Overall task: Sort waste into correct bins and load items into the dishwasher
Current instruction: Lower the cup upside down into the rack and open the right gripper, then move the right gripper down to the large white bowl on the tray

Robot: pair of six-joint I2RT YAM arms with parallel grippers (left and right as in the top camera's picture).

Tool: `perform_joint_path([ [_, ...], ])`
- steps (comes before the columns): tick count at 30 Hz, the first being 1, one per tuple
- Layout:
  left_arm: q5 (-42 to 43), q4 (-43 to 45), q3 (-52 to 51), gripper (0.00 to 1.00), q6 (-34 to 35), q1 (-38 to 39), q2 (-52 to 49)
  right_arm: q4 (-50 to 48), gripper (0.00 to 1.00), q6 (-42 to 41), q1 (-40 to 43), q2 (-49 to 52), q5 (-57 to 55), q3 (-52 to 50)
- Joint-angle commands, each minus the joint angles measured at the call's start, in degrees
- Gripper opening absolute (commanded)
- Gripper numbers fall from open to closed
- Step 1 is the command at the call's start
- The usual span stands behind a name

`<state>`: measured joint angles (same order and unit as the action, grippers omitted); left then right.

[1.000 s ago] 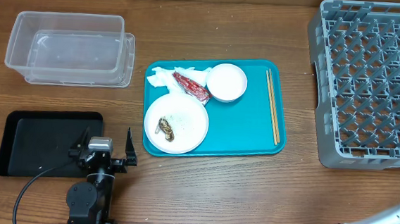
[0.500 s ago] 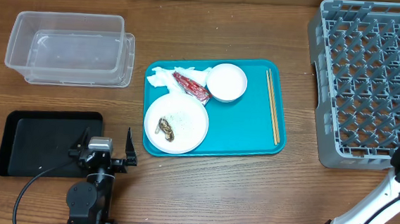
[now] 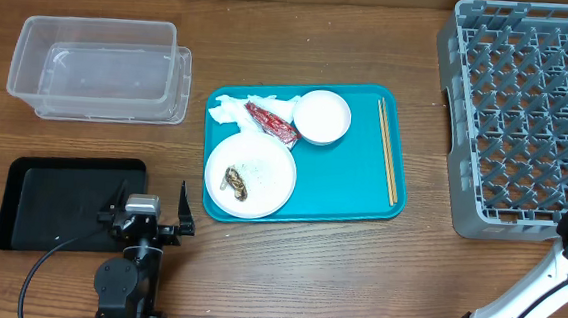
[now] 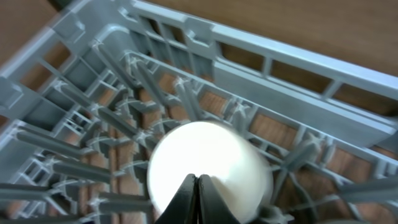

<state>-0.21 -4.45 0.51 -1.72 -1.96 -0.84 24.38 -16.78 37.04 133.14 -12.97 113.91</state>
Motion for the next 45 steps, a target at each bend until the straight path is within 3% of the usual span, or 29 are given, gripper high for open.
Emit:
perform_joint_path([
  [1, 0.02, 0.02, -0.24, 1.00, -0.90, -0.04, 0.59, 2.64, 0.04, 2.03, 0.46, -0.50, -2.75, 0.35],
  [7, 0.02, 0.02, -0.24, 1.00, -0.90, -0.04, 0.59, 7.50, 0.05, 1.60, 0.63, -5.31, -4.09, 4.02],
  [9, 0.00, 0.02, -0.24, 1.00, -0.90, -0.04, 0.59, 8.66, 0.22, 1.62, 0.52, -8.28, -3.45, 5.55],
  [12, 0.02, 0.02, -0.24, 1.00, -0.90, -0.04, 0.59, 10.78, 0.37, 1.60, 0.39, -13.97, 5.07, 6.93],
  [14, 0.02, 0.02, -0.24, 1.00, -0.90, -0.04, 0.59, 13.64, 0.38, 1.62, 0.42, -19.02, 19.12, 6.95],
  [15, 0.02, 0.02, -0.24, 1.00, -0.90, -0.04, 0.59, 15.37, 0.45, 1.62, 0.42, -21.03, 25.73, 6.95],
  [17, 0.02, 0.02, -0.24, 1.00, -0.90, -0.04, 0.59, 20.06, 0.74, 1.64, 0.42, -26.05, 44.24, 6.95],
  [18, 0.02, 0.02, -0.24, 1.00, -0.90, -0.04, 0.59, 22.08, 0.80, 1.64, 0.26, -27.78, 52.02, 6.95],
  [22, 0.02, 0.02, -0.24, 1.00, -0.90, -0.04, 0.59, 29.18, 0.91, 4.76, -2.78, -30.75, 69.44, 6.95],
  [25, 0.02, 0.02, -0.24, 1.00, -0.90, -0.04, 0.59, 39.69, 0.92, 10.12, -9.62, -30.77, 65.26, 6.64],
  [27, 0.00, 0.02, -0.24, 1.00, -0.90, -0.04, 0.59, 45.53, 0.92, 11.04, -16.92, -30.42, 53.99, 5.20],
  [29, 0.02, 0.02, -0.24, 1.00, -0.90, -0.04, 0.59, 47.47, 0.82, 10.29, -23.39, -30.14, 44.02, 3.54],
  [32, 0.02, 0.02, -0.24, 1.00, -0.90, -0.04, 0.59, 45.27, 0.82, 1.68, -34.51, -30.08, 27.98, -0.96],
  [35, 0.00, 0.02, -0.24, 1.00, -0.90, -0.04, 0.59, 40.33, 0.83, -3.02, -43.71, -29.86, 19.02, -5.97],
  [39, 0.02, 0.02, -0.24, 1.00, -0.90, -0.04, 0.59, 32.33, 0.79, -7.21, -53.90, -28.74, 14.56, -12.92],
  [45, 0.02, 0.02, -0.24, 1.00, -0.90, -0.04, 0.59, 23.15, 0.72, -6.99, -64.94, -24.13, 11.28, -19.45],
])
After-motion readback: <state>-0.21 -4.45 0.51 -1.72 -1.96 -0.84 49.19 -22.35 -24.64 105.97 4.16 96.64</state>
